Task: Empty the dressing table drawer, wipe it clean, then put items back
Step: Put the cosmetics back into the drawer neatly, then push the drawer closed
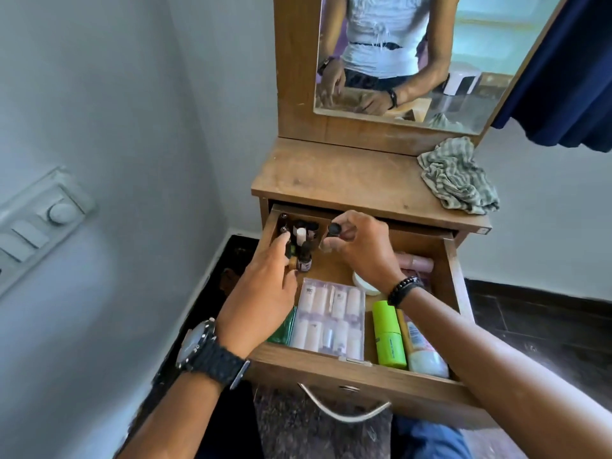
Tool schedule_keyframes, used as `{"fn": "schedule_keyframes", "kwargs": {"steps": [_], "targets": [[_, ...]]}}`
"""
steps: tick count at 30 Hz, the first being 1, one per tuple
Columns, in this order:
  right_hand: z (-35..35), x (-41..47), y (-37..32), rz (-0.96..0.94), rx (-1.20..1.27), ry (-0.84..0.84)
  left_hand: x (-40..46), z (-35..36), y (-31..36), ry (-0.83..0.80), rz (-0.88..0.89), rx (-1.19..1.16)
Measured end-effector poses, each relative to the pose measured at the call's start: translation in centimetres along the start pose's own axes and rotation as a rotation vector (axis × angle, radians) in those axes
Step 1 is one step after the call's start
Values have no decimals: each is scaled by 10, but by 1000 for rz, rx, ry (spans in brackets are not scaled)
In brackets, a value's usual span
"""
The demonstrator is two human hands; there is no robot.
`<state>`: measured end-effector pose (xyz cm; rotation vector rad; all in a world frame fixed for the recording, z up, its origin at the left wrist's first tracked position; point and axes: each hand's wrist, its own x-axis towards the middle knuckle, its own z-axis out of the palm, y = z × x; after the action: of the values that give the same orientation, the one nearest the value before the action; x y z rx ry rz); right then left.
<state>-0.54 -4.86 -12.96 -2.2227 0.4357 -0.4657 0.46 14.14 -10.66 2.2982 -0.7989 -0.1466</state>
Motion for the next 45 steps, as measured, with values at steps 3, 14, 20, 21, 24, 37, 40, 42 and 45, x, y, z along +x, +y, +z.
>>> {"fn": "schedule_keyframes", "kwargs": {"steps": [3,14,20,21,24,37,40,42,45], "targets": [[17,4,9,19,-72,-6,-10,0,-3,-1,-20,18],[43,4,10,-35,-115,-38,-31,17,-10,76,34,112],[45,5,20,-47,-136,-112,-30,24,-13,155,68,105],[42,5,20,-34,-139,-135,-30,24,-13,162,75,104],[24,-1,12,23,-154,-172,-32,22,-12,192,116,110],[-75,-170,11,-262,-740,-281,-51,25,-9,252,350,376],[-68,-173,17,-293,-802,-170,-48,26,-11,246,354,417],[-65,-169,17,-334,-816,-116,-43,26,-12,253,371,440],[-65,-156,20,-339,-828,-68,-28,28,-12,263,386,453]]}}
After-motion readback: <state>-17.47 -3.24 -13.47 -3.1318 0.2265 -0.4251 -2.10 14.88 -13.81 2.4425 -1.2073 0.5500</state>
